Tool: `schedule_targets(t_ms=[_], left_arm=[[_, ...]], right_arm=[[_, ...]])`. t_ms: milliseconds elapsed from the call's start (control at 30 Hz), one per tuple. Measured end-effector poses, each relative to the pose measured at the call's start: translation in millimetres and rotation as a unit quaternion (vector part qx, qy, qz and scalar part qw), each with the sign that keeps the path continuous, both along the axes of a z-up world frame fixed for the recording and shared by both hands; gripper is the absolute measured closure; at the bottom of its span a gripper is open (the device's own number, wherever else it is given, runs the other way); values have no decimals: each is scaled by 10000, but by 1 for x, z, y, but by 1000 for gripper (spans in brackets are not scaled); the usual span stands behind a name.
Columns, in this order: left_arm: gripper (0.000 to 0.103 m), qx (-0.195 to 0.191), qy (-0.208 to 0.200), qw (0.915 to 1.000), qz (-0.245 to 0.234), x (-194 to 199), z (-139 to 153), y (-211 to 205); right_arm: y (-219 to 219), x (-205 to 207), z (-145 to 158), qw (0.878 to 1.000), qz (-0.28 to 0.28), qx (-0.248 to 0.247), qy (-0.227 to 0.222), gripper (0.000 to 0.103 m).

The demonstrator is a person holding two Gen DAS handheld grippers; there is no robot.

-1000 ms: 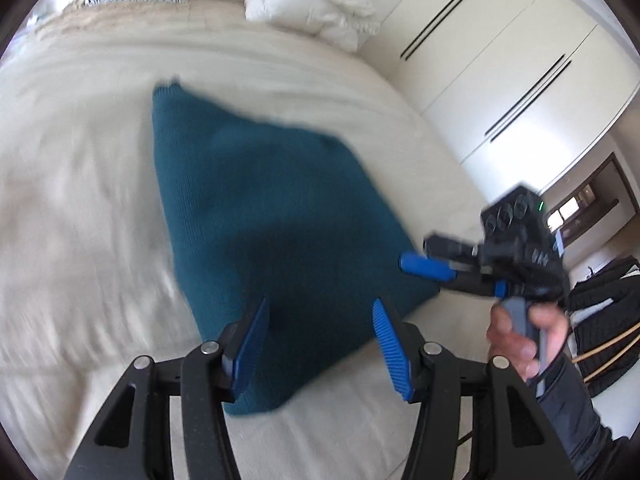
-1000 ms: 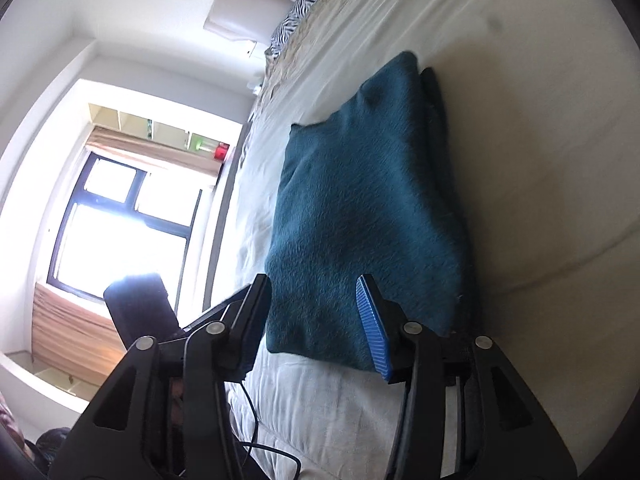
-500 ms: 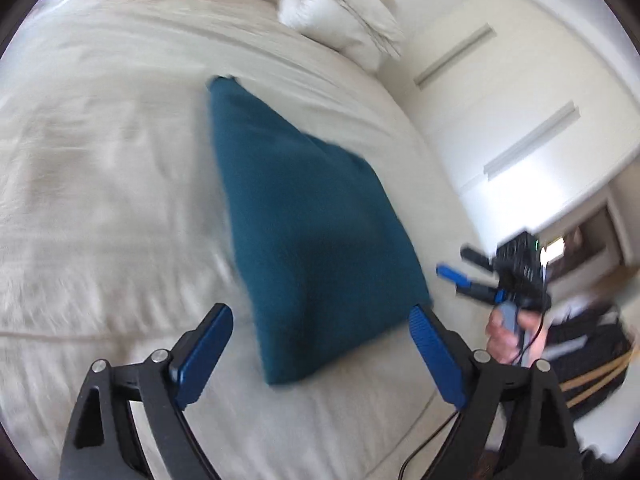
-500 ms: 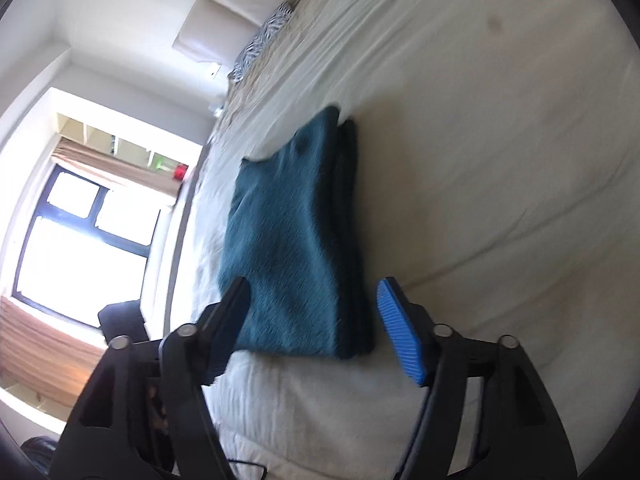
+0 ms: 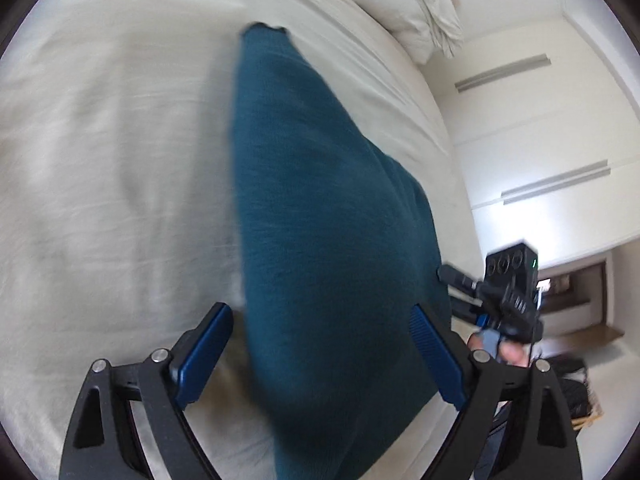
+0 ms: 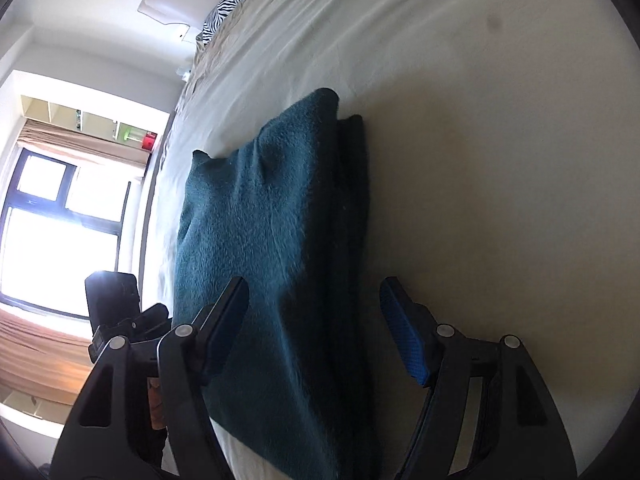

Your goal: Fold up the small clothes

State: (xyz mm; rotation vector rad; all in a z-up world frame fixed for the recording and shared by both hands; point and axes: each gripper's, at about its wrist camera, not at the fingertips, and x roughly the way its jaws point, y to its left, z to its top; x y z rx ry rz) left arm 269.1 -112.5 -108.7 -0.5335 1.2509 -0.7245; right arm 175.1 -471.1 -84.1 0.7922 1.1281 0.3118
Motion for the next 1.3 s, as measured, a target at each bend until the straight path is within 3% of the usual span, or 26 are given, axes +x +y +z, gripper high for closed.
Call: schedule_targets(t_ms=[100,233,333,467,533,767,1000,1133,1300], left_arm=[[23,78,5,10000,5,0,-3,-9],[37,26,116,9999,116,-2,-9,-1],[43,80,77,9999,30,-1,-9,-1],[49,58,67,10000,2,-1,-6,3],[55,16,45,10000,-22,1,-1,7],[57,-97,-257,9996,-44,-30,41,37],[57,-58,-528,9986,-14,-84,77,102],[57,103,-634,9979,72,-116,87,137],[56,189,-631,9977,167,-147,77,182]], right_arm=[[4,9,-3,9999,72,112,19,41],[16,19,-8,9996,222,-93,138,57],[15,17,-8,9992,259,-170,238,71],[20,12,0,9988,243,-399,177,79],[25,8,7,9983,209,-531,112,81],[44,-14,48,9972,161,-709,-163,82],[93,-54,94,9970,432,-455,-457,82],[136,-79,104,9956,646,-361,-574,82],[192,-104,96,9944,873,-199,-563,82]])
